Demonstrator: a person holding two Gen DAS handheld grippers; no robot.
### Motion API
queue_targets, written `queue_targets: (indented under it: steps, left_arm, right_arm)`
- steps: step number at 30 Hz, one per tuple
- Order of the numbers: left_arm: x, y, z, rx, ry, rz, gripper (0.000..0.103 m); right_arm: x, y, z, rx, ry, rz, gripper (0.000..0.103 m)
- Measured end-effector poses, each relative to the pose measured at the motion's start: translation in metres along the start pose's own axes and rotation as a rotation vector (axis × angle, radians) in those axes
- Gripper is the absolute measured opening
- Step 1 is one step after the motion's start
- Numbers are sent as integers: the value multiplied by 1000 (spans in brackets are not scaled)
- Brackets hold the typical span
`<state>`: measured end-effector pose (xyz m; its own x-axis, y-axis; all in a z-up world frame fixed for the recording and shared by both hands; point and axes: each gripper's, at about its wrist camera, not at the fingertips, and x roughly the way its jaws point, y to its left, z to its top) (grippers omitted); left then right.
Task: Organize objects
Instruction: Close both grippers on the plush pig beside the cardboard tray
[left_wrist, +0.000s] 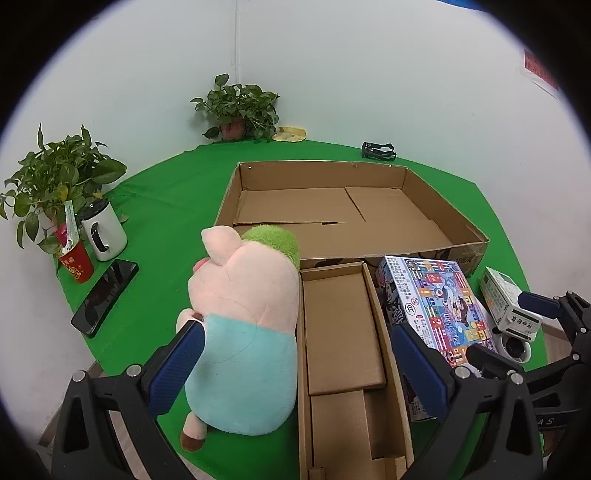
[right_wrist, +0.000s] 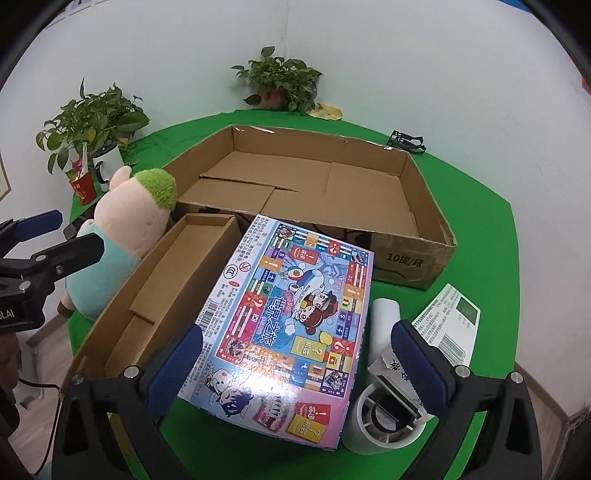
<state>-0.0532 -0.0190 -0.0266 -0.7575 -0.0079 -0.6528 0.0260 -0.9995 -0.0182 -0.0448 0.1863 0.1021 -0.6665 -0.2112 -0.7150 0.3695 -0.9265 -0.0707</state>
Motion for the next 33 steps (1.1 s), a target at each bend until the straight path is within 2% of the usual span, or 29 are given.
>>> queue_targets:
  steps: [7,12,14,18,19,20,21,26,33]
  left_arm:
    - [-4,21,-2,-3,10,-25,101]
    - [7,54,-13,-50,51,-40,101]
    - [21,69,-20,-92,96,-63,101]
    - [52,88,-39,-166,181,-157,98]
    - [56,90,-43,-175,190,-195,93]
    - [60,91,-47,-193,197,-247,82]
    - [62,93,-49,-219,204,-292,80]
    - [55,93,-50,-215,197,-291,62]
    - [25,92,-58,-237,249,-213,61]
  right_arm:
    - [-18,13,11,-11,-4,49,103]
    - [-27,29,22,47,-13,205,103]
    - [-29,31,27,61,-15,240,103]
    - [-30,49,43,49,-16,306,103]
    - [-29,55,47,38,-13,315,103]
    - [-27,59,51,35,-7,321,103]
    - [-23,65,55,34,7,338,103]
    - [0,94,72,19,56,404,103]
    - [38,141,78,-23,133,487,100]
